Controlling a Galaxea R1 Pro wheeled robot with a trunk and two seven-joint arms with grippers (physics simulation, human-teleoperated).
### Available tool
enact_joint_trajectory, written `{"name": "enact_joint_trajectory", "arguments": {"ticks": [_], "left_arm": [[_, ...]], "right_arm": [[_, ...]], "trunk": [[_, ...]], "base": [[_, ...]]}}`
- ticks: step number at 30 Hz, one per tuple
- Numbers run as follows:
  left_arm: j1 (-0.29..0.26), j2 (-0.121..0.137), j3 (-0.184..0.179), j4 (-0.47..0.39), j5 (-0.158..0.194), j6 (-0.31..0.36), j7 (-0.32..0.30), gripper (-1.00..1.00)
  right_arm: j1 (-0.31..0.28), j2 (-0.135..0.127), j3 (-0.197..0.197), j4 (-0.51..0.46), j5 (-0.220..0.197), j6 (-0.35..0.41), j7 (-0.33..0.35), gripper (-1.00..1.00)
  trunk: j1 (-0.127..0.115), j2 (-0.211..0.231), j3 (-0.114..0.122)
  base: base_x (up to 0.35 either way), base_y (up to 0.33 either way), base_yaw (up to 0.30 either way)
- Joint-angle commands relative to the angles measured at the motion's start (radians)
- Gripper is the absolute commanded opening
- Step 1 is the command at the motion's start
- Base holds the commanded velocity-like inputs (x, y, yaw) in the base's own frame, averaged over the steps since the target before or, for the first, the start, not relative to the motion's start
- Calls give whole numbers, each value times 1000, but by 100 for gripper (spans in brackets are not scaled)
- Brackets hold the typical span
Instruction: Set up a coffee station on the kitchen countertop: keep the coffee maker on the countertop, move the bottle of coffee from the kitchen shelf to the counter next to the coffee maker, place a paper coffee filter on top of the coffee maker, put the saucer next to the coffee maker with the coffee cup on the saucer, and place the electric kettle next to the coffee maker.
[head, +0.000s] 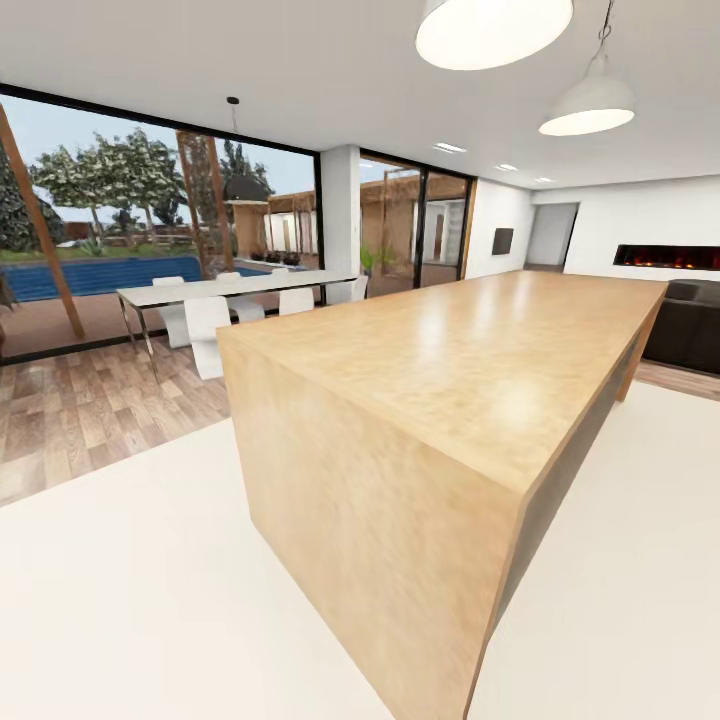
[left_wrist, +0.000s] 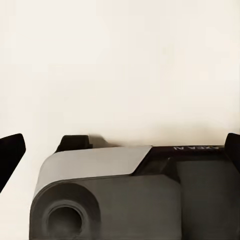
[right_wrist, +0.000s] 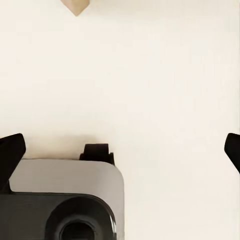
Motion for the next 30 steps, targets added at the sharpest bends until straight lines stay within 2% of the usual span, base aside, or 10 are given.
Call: {"name": "enact_joint_trajectory", "arguments": {"ticks": [1, 3, 17, 30], "left_arm": [[0, 0, 1, -1, 0, -1, 0, 100], [0, -1, 1, -2, 0, -2, 0, 100], [0, -2, 1, 0, 0, -2, 0, 100], [0, -2, 1, 1, 0, -2, 0, 100]], "right_arm": [[0, 0, 0, 1, 0, -4, 0, 100], [2, -1, -1, 3, -2, -39, 0, 100], [4, -1, -1, 4, 0, -45, 0, 100], [4, -1, -1, 4, 2, -46, 1, 100]], "trunk": [[0, 0, -1], [0, 0, -1], [0, 0, -1], [0, 0, -1]], "base": [[0, 0, 0], [0, 0, 0], [0, 0, -14], [0, 0, -208]]}}
